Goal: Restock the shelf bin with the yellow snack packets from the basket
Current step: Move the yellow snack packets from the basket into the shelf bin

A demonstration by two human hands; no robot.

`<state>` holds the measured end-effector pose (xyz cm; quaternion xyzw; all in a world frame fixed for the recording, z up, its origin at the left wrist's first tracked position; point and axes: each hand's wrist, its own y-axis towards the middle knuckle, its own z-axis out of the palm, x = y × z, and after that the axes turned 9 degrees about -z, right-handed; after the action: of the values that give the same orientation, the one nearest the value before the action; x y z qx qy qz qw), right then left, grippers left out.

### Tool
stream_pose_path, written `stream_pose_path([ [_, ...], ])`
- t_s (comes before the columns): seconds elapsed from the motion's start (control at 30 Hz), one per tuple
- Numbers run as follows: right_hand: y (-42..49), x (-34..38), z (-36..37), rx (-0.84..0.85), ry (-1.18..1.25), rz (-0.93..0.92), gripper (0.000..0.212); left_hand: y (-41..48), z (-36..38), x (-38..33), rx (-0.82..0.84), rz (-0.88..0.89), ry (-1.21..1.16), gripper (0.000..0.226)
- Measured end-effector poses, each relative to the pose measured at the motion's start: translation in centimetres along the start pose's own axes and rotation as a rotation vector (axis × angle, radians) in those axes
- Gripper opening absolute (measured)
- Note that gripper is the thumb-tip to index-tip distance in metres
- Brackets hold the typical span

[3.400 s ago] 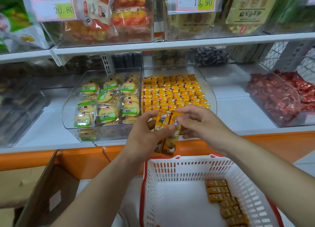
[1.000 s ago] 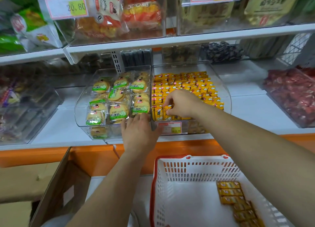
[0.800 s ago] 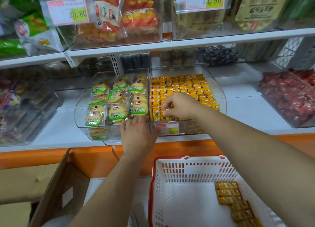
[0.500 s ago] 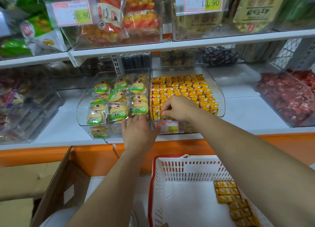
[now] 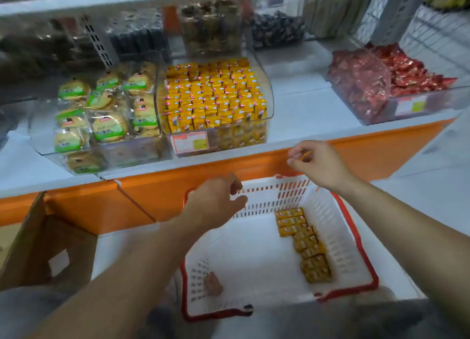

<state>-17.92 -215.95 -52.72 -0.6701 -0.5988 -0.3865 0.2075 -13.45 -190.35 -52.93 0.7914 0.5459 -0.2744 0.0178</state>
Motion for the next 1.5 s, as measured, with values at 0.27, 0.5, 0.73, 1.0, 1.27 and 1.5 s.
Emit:
stream_pose_path([
  [0.27,-8.6,-14.0,6.2,0.252,-0.072,0.344,0.025,3.2,17.8,1.6,0.434,-0.221,-0.042,0.052],
  [0.5,-11.3,-18.9,10.0,0.218,-0.016,0.416,0.035,7.2,30.2,0.9,0.418,-0.153,-0.187,0.078],
  [0.73,-12.2,-21.5,10.6,0.043,0.139,0.694,0.042,10.3,36.3,-0.9,0.244,0.232,0.137,0.112],
  [1.0,-12.6,-21.3,11.1,0.158,0.036,0.721,0.048,10.8,36.0,0.9,0.129,0.313,0.033,0.086],
  [1.27,-12.6,-21.5,12.2,0.668,-0.388,0.629,0.062,9.7,35.6,2.4,0.093,0.229,0.122,0.063],
  [1.5,-11.7,-22.3,14.1,0.914,-0.374,0.575,0.035,8.1,33.7,6.2,0.131,0.224,0.277,0.062],
])
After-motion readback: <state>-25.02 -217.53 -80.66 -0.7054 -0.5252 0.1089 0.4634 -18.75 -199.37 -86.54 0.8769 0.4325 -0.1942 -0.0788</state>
